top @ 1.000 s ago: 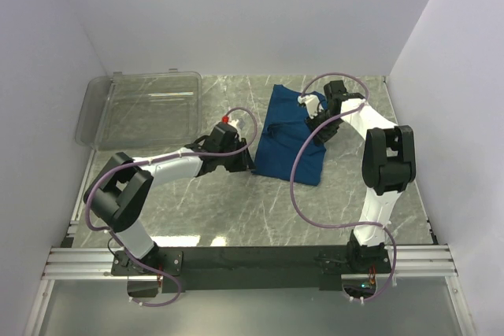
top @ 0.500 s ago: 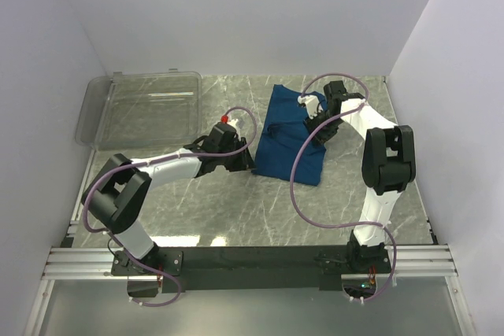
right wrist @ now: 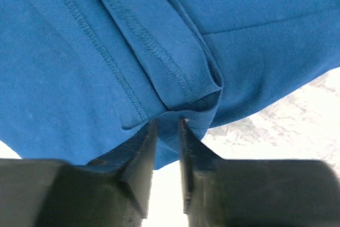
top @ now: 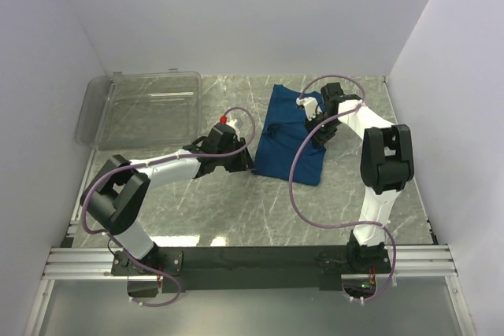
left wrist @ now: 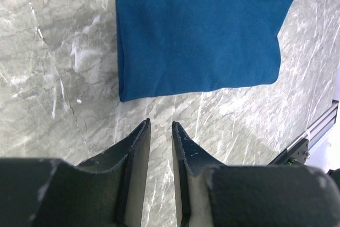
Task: Fold and stack the t-shirts
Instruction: Fold the tshirt
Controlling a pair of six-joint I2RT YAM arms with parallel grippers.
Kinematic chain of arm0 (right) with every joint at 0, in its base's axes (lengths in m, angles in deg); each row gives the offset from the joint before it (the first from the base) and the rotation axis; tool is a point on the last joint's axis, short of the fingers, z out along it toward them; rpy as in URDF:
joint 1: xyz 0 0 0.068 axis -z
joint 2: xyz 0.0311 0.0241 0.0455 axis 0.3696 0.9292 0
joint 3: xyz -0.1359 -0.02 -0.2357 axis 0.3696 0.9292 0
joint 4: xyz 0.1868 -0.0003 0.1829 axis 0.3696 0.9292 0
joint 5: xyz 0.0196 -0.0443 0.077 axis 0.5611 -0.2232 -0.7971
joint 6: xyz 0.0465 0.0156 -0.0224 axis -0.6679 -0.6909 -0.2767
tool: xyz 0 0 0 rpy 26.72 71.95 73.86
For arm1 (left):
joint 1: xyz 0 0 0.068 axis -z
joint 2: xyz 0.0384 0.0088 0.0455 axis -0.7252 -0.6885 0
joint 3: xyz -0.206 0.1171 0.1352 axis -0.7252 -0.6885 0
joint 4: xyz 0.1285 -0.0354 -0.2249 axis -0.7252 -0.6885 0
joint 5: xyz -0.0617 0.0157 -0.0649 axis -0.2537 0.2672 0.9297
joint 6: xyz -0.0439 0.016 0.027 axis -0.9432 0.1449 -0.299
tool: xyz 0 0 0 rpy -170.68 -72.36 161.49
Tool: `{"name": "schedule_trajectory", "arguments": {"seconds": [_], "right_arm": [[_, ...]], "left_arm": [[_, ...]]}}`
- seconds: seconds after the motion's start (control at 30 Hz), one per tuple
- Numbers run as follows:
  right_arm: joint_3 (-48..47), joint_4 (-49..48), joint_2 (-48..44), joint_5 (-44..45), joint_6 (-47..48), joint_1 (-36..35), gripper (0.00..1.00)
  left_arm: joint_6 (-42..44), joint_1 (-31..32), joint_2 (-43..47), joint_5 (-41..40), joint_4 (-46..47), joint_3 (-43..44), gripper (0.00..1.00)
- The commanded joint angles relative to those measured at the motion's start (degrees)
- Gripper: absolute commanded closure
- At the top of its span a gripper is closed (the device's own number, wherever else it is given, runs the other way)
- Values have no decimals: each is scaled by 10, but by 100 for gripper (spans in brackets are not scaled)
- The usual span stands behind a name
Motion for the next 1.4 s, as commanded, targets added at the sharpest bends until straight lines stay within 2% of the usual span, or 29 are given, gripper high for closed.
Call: {"name": "schedule_trajectory", "arguments": {"seconds": [0.0, 0.07, 0.2, 0.53, 0.77, 0.9, 0.93, 1.0, 1.07, 1.37], "right_arm": [[0, -11, 4, 15, -7, -3, 74], [1, -11, -2, 16, -6, -3, 88], [-3, -14, -23, 11, -8, 1, 100], [-50, -19, -36, -51, -77, 52, 100], [-47, -18, -31, -51, -83, 55, 100], [-26, -20, -43, -59, -91, 39, 51], [-2, -28, -55, -51, -98, 33, 46], [21, -63, -67, -24, -112, 25, 41], [39, -90, -72, -2, -142, 22, 41], [43, -127, -50, 117, -200, 2, 44]], "left_arm": [[1, 0, 29, -7, 17, -9, 71], [-1, -1, 31, -7, 20, -12, 71], [-1, 0, 31, -6, 22, -15, 72], [7, 0, 31, -7, 14, -7, 72], [9, -1, 29, -10, 12, -2, 72], [8, -1, 28, -12, 14, 0, 72], [8, -1, 27, -12, 14, -1, 72], [6, -1, 25, -11, 18, -3, 72], [3, -1, 26, -8, 20, -6, 72], [5, -1, 31, -9, 21, -12, 72]]}}
